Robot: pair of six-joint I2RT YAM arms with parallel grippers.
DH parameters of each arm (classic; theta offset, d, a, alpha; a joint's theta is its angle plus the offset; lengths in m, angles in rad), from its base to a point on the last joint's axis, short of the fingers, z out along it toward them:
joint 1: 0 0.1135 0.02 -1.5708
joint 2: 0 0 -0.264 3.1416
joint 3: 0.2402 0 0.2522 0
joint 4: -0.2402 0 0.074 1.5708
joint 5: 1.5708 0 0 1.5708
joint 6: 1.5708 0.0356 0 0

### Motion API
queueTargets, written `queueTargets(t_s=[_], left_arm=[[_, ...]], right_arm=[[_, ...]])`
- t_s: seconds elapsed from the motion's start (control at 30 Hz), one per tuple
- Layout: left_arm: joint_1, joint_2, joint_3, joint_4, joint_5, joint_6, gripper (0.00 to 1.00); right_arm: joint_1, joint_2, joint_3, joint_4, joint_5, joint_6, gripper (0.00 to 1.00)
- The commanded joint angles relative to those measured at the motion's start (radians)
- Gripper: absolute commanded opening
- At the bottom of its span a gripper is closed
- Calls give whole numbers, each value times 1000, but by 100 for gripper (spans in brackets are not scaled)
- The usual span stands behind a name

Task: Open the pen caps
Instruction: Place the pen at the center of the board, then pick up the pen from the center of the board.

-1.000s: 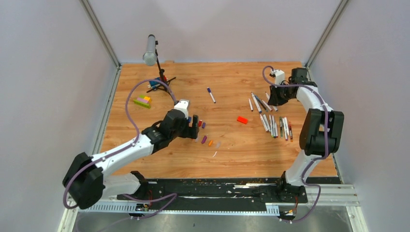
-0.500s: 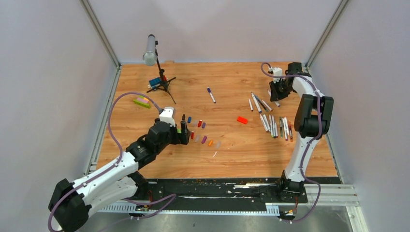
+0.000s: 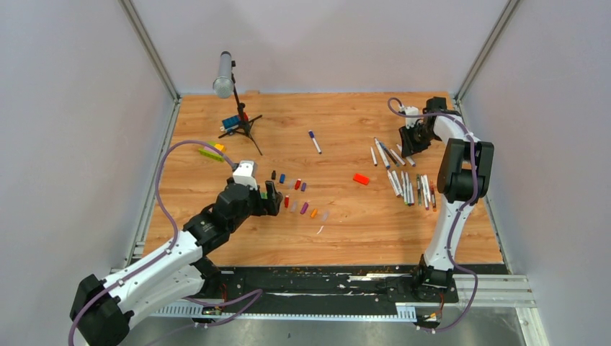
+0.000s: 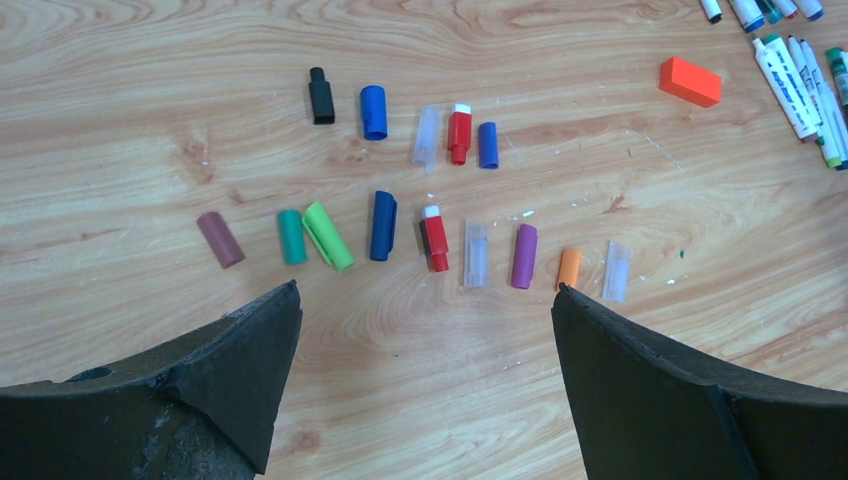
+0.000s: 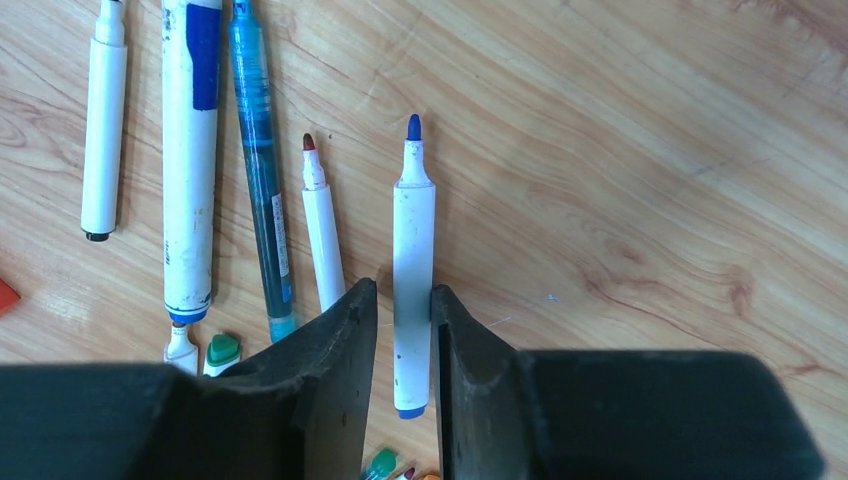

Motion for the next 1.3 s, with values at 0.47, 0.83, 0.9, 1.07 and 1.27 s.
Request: queueTargets(t_s=[0.47, 0.83, 0.9, 1.07, 1.27], left_arm=[[5, -80, -3, 3, -23, -17, 100], [9, -102, -34, 34, -5, -46, 100], [12, -103, -36, 38, 0, -51, 100], [12, -106, -38, 30, -4, -57, 100], [15, -111, -41, 25, -11, -62, 100]], right_arm=[[60, -136, 68, -20, -127, 59, 30], [272, -106, 162, -43, -298, 168, 30], [321, -76, 203, -53, -311, 199, 30], [419, 5, 308, -41, -228, 284, 31], [522, 88, 381, 50, -23, 401, 32]])
